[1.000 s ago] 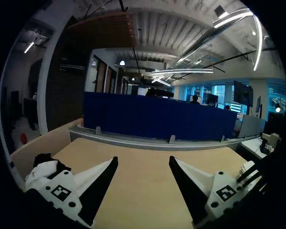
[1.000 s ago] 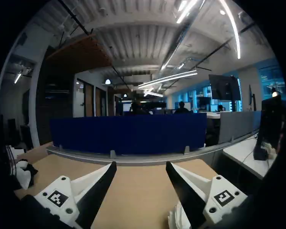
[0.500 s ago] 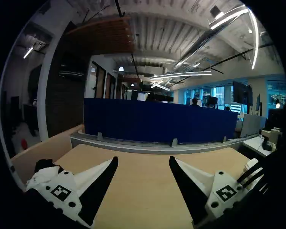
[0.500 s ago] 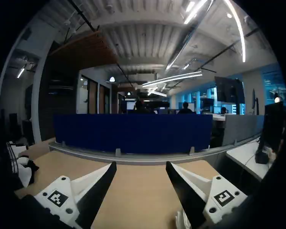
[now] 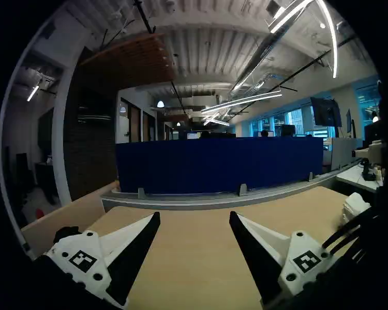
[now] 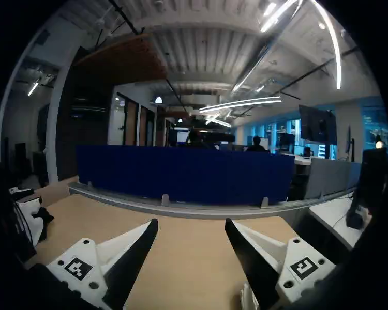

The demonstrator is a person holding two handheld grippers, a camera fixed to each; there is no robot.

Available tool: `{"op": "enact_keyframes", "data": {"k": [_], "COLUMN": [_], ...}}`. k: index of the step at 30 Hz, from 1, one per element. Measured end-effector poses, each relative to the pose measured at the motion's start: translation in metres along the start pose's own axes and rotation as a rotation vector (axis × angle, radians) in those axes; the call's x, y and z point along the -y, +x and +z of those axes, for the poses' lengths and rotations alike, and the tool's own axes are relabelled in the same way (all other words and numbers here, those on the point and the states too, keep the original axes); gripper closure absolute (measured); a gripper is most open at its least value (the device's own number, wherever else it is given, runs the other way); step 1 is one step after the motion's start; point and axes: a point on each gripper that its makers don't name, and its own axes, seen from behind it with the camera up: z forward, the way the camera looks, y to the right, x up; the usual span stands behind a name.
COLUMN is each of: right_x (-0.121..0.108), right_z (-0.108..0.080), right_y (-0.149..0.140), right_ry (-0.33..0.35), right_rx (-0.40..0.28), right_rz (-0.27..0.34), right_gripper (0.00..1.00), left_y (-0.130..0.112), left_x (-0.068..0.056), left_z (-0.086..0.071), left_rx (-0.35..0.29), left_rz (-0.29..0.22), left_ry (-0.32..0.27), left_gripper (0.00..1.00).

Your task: Fold towel

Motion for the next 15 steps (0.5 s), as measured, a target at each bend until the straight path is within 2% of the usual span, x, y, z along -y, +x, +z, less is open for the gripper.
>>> {"op": "enact_keyframes", "data": {"k": [8, 15], "right_x": [0.005, 0.013], "right_z": [0.003, 0.006], "right_y": [-0.006, -0.016], "right_ry": [-0.008, -0.011], "right_rx": [0.013, 0.007], "right_rz": [-0.010, -0.016], "right_gripper": [0.00, 0.00], "left_y": [-0.024, -0.056], "left_x": [0.002, 0.014], "left_z": [-0.005, -0.006], "left_rx": [-0.033, -0.048], "left_rz": [0.022, 0.014], "left_ry": [-0.002, 0.008], "left_gripper": [0.00, 0.01]}}
